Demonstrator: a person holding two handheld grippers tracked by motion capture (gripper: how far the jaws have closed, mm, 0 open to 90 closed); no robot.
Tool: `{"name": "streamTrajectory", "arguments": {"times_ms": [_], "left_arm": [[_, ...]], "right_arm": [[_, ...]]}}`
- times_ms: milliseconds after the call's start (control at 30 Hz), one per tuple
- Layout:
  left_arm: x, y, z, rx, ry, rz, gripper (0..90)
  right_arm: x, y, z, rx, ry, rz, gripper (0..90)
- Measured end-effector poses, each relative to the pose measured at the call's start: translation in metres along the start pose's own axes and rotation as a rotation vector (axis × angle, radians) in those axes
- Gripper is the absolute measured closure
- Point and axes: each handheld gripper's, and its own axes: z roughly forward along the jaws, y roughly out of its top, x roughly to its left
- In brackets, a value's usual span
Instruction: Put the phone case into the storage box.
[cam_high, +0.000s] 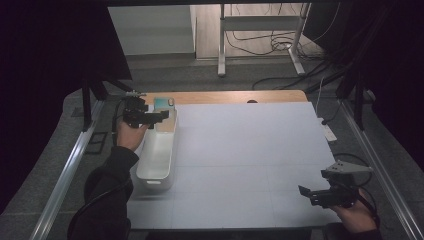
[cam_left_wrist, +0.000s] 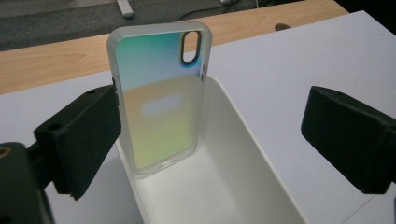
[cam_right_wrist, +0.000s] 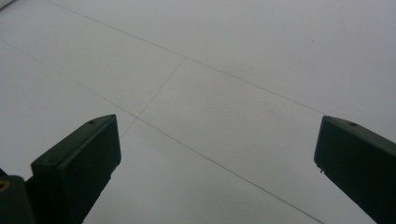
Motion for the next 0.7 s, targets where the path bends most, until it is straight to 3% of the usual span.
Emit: {"name": "streamTrajectory", "arguments": {"times_ms": [167, 367, 567, 700], "left_arm": [[0.000, -0.003, -0.002, -0.014, -0.027, -0.006, 2.9], [-0.002, -0.007, -0.004, -0.016, -0.030, 0.001, 0.9], [-0.007, -0.012, -0.006, -0.038, -0.012, 0.059, 0.1], [-0.009, -0.015, -0.007, -0.049, -0.012, 0.077, 0.2]], "right_arm": [[0.000, 0.000, 0.000, 0.000, 0.000, -0.001, 0.2], [0.000, 0.000, 0.000, -0.001, 0.000, 0.000, 0.2], [0.000, 0.000, 0.000, 0.000, 0.000, -0.001, 0.2], [0.000, 0.000, 0.000, 0.001, -0.001, -0.002, 0.2]]}}
